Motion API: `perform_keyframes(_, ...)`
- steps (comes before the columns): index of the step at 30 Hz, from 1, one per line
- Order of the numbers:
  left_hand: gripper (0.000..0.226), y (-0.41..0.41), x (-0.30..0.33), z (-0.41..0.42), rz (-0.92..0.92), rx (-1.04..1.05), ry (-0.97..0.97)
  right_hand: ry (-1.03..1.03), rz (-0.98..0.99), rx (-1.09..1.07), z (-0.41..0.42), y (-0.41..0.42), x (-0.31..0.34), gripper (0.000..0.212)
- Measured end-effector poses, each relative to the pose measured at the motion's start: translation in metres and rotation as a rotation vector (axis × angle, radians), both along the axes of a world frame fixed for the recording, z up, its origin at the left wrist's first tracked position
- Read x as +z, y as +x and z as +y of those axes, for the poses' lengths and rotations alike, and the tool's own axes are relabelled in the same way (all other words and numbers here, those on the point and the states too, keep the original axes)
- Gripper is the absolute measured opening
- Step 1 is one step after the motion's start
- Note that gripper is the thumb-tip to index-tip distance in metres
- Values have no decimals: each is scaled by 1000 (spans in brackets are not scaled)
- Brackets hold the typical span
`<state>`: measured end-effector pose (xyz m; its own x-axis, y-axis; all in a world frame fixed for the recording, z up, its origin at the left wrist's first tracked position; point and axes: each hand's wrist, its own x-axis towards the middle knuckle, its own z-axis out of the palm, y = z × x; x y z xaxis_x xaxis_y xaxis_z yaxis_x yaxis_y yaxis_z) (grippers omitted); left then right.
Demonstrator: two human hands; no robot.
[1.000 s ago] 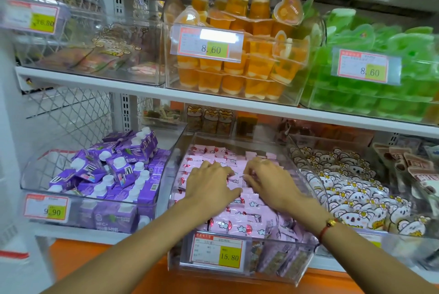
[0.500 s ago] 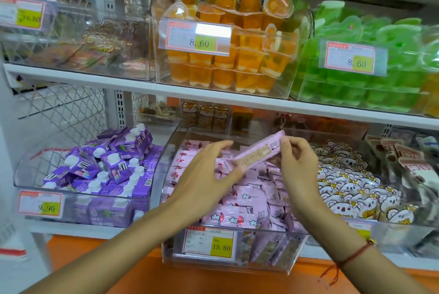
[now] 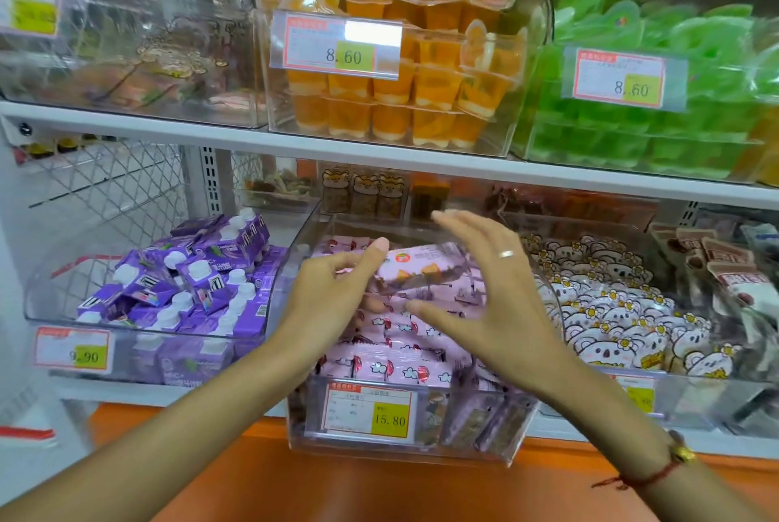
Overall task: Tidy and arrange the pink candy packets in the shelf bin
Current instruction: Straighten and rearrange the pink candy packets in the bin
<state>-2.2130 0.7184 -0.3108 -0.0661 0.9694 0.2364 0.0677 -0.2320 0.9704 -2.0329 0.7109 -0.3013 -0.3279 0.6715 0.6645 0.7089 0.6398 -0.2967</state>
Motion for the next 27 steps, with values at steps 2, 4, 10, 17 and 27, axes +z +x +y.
perform_keyframes(2,36,0,2,0,17,10,-11,3,-117,-17,1,0,-4,63)
perform_keyframes(4,45,1,6,0,43,9,-37,-89,-35,-2,1,0,-7,46)
perform_keyframes(10,42,5,11,2,-65,-60,-19,-396,389,103,8,3,-8,26)
perform_keyframes(17,41,-6,-32,4,1037,-34,374,-445,786,-8,25,17,-4,33)
perform_keyframes(27,51,-7,-44,8,1182,-132,338,-485,316,60,58,-8,-17,39)
